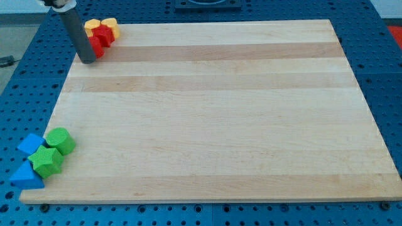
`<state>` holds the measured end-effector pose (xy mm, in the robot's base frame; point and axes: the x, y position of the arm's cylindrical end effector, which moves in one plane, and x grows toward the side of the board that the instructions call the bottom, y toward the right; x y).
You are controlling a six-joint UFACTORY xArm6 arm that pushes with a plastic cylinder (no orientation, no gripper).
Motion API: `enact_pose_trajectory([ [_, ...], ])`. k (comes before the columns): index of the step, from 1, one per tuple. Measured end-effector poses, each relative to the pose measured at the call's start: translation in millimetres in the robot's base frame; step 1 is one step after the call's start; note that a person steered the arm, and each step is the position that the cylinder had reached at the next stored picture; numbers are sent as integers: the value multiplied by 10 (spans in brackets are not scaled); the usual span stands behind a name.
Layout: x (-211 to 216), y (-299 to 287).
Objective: Push the green blocks towards up
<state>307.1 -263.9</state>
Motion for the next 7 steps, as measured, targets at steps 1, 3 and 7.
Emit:
enact_pose_trajectory([
  [1, -69, 0],
  [3, 1049, 475],
  [7, 3011, 828],
])
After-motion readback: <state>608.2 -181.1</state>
